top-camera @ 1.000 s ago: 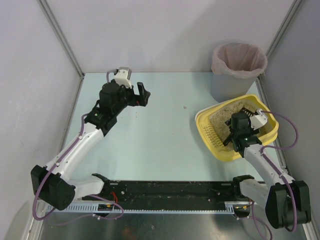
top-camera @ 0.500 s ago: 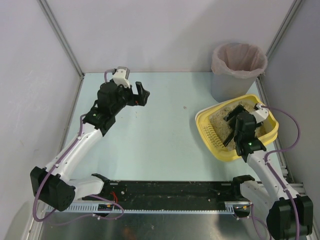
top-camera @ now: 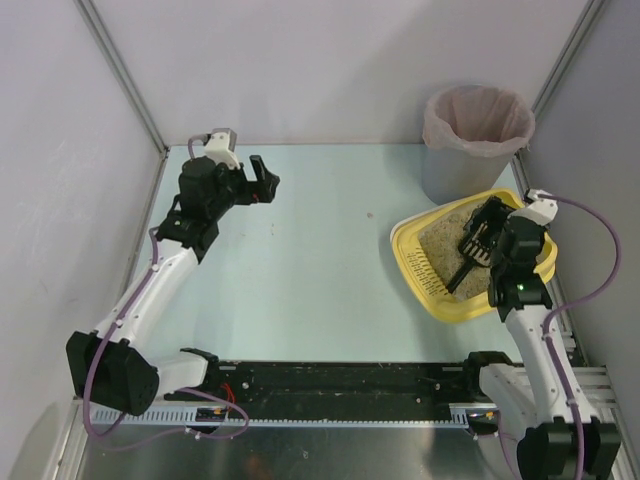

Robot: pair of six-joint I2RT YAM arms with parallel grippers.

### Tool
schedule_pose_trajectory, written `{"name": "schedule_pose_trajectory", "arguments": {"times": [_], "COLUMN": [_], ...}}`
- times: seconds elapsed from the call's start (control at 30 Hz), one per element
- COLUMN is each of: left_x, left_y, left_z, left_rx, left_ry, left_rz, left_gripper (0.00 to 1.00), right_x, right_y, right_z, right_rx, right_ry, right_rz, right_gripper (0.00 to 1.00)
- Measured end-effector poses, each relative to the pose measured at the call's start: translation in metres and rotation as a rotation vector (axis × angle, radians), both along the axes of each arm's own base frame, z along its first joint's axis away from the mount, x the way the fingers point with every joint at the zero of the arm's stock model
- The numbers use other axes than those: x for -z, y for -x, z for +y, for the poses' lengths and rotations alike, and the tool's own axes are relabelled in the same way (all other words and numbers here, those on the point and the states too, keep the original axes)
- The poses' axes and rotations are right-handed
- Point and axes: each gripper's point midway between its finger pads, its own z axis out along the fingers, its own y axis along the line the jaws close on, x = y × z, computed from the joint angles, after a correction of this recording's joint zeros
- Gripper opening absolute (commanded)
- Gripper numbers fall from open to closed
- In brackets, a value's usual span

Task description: Clean the litter box

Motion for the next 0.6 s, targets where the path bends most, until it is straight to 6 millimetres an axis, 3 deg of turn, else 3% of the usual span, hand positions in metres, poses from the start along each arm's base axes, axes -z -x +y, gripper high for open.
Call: {"name": "schedule_pose_trajectory", "arguments": {"times": [0.17, 0.33, 0.47, 0.6], "left_x": [-0.012, -0.042, -0.068, -0.071], "left_y": [0.008, 0.030, 0.041, 0.046], "left_z": [0.004, 0.011, 0.014, 0.016], "left_rx": [0.009, 0.011, 0.009, 0.008], "left_ry": [-0.018, -0.013, 0.007, 0.016], "left_rz": [-0.077, -0.235, -0.348, -0.391], "left_gripper": [1.00, 1.00, 1.00, 1.00], "right_x": [-0.062, -0.110, -0.129, -0.136], "right_y": [0.017, 0.031, 0.036, 0.039], "right_z": [0.002, 0.005, 0.010, 0.013], "right_rx": [-0.057, -0.098, -0.138, -0.157], "right_ry": [0.110, 0.215, 0.272, 0.307], "right_rz": [-0.177, -0.328, -0.391, -0.418], "right_gripper": [0.90, 0.90, 0.91, 0.92]}}
